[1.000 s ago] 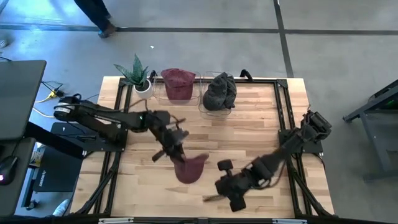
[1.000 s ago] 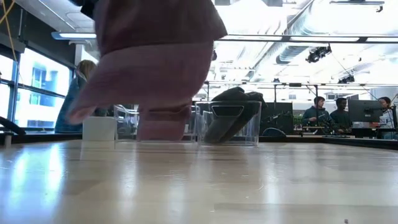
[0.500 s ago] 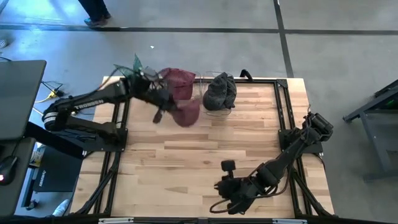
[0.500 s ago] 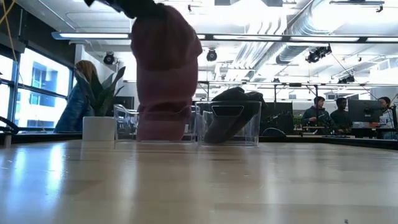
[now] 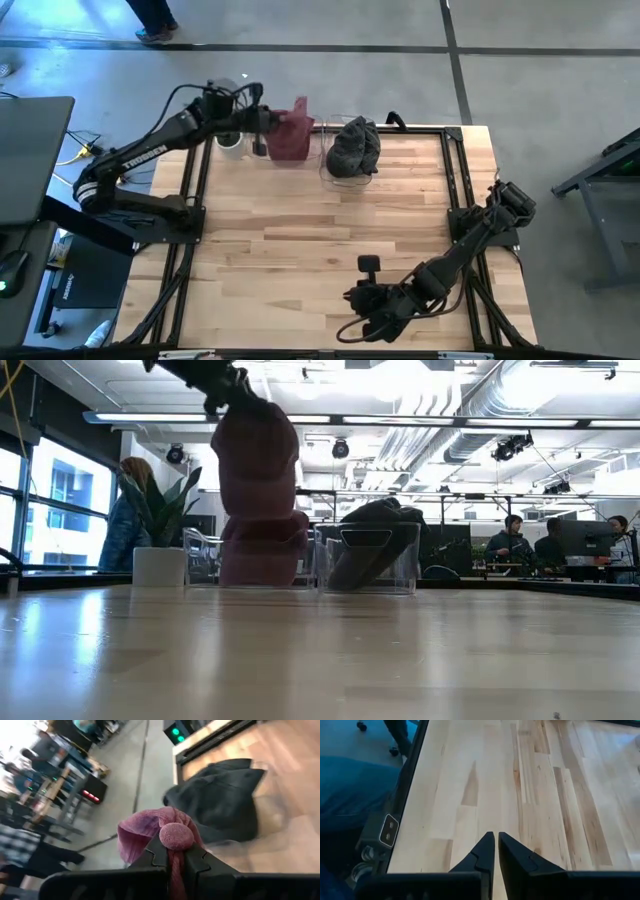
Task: Pick & Place hat
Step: Put the red cap into the left transparent bin
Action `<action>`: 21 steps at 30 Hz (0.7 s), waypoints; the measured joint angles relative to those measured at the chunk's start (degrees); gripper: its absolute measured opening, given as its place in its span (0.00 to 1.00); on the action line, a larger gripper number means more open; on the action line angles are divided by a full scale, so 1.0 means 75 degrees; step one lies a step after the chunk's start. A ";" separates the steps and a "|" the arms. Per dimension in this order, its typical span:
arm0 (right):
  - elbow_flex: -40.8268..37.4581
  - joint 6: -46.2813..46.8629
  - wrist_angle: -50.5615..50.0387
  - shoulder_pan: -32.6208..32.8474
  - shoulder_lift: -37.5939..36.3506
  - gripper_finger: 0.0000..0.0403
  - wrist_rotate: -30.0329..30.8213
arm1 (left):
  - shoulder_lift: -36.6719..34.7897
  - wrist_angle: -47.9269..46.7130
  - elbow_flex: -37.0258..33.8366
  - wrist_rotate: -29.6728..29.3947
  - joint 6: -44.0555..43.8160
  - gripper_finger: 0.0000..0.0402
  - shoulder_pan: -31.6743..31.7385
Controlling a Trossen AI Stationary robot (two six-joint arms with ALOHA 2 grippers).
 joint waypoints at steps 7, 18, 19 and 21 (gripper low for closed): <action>0.0000 0.0000 0.0031 -0.0013 0.0003 0.04 0.0175 | 0.0731 0.0221 -0.0003 0.0154 0.0330 0.00 0.0602; 0.0000 0.0213 0.0117 -0.0013 0.0003 0.04 0.0182 | 0.1441 0.0800 -0.0014 -0.0660 0.0733 0.00 0.0600; 0.0000 0.0216 0.0119 -0.0013 0.0003 0.04 0.0182 | 0.1441 0.0890 -0.0014 -0.0831 0.0819 0.00 0.0550; 0.0000 0.0213 0.0119 -0.0013 0.0003 0.04 0.0187 | 0.1441 0.0966 -0.0014 -0.1134 0.1075 0.00 0.0456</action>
